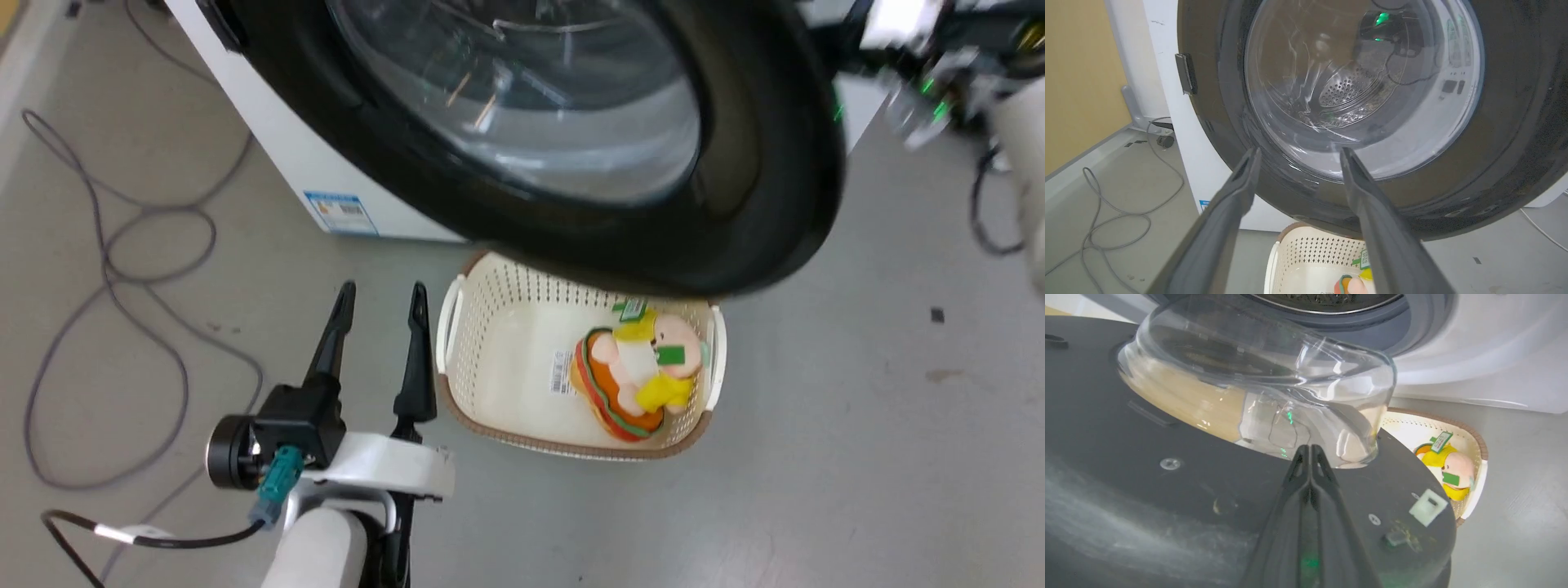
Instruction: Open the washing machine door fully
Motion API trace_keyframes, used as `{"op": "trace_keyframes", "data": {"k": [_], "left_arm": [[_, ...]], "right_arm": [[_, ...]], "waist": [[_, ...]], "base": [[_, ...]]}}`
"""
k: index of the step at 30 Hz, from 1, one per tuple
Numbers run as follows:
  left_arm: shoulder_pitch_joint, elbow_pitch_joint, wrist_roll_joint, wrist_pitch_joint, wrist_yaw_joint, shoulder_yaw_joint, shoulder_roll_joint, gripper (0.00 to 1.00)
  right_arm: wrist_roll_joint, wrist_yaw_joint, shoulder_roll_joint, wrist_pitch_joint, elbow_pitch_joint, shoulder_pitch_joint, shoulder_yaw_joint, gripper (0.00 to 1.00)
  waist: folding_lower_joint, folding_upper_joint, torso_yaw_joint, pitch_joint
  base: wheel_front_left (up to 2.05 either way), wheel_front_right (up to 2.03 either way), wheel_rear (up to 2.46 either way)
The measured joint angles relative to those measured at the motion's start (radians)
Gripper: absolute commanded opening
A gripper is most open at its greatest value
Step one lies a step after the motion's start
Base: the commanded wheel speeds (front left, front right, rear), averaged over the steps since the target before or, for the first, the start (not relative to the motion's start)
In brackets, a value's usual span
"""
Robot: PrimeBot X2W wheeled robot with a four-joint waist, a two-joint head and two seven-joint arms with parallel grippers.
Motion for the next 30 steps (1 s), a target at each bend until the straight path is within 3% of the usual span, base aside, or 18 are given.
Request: {"op": "trace_keyframes", "data": {"k": [14,30], "left_arm": [[0.094,0.035,0.038,0.0,-0.03,0.029,0.0,1.0],[0.131,0.076,0.053,0.0,-0.053,0.034,0.004,1.0]], "right_arm": [[0.068,0.0,0.026,0.071,-0.18,0.292,-0.019,0.0],[0.097,0.0,0.087,0.165,-0.372,0.502,-0.033,0.0]], "waist": [[-0.0001,0.0,-0.01,-0.138],[-0.0001,0.0,-0.008,-0.198]], "base": [[0.0,0.0,0.0],[0.0,0.0,0.0]]}}
